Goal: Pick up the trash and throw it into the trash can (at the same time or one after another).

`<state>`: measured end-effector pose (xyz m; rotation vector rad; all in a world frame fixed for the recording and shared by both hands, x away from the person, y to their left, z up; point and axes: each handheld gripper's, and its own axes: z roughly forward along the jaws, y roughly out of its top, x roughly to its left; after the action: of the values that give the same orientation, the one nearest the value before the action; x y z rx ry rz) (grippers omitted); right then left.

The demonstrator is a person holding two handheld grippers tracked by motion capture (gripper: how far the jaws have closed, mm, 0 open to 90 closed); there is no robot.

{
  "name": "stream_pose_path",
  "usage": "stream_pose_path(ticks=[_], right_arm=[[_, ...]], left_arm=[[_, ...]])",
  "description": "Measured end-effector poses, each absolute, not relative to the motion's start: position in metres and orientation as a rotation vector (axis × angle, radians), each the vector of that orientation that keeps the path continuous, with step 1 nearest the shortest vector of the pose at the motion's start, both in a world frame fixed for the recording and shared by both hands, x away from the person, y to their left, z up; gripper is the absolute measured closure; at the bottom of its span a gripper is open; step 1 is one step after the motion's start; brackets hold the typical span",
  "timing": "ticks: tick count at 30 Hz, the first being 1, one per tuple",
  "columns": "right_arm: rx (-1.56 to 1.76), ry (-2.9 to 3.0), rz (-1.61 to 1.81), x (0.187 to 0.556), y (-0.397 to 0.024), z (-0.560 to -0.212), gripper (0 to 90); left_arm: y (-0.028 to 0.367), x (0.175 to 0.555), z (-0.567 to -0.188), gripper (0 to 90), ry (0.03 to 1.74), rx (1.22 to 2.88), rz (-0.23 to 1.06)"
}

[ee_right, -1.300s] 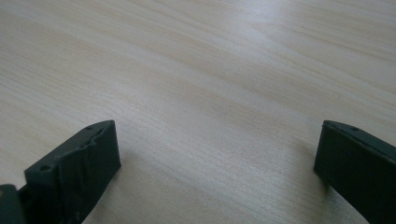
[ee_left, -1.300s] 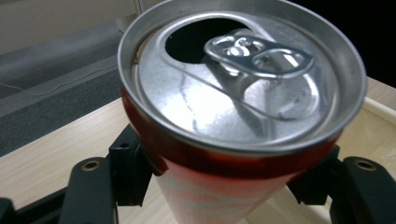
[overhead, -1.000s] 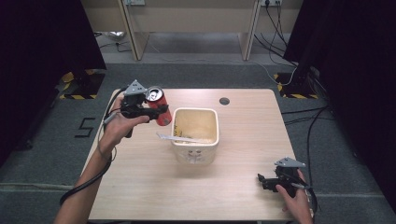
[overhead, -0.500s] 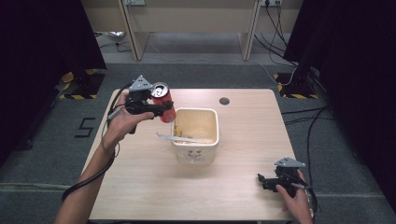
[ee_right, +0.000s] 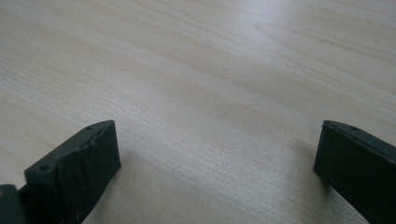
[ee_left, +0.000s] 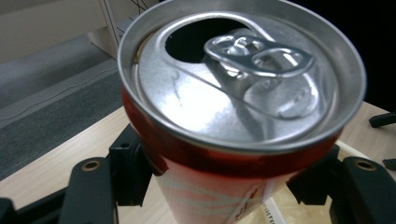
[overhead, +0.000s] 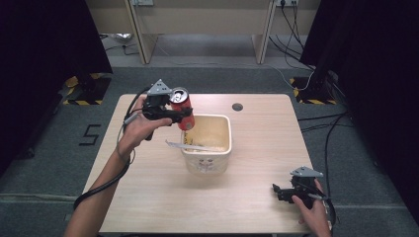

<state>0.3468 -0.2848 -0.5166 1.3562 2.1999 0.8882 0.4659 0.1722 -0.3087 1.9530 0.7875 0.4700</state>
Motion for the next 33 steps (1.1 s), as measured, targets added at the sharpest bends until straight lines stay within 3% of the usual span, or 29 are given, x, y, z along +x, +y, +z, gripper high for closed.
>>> stream_pose_path(ticks=[33], right_arm=[[1.354, 2.202, 0.890, 0.347, -0.285, -0.517, 0.3]], left_arm=[[0.135, 0.482, -0.320, 34.0, 0.737, 2.043, 0.407]])
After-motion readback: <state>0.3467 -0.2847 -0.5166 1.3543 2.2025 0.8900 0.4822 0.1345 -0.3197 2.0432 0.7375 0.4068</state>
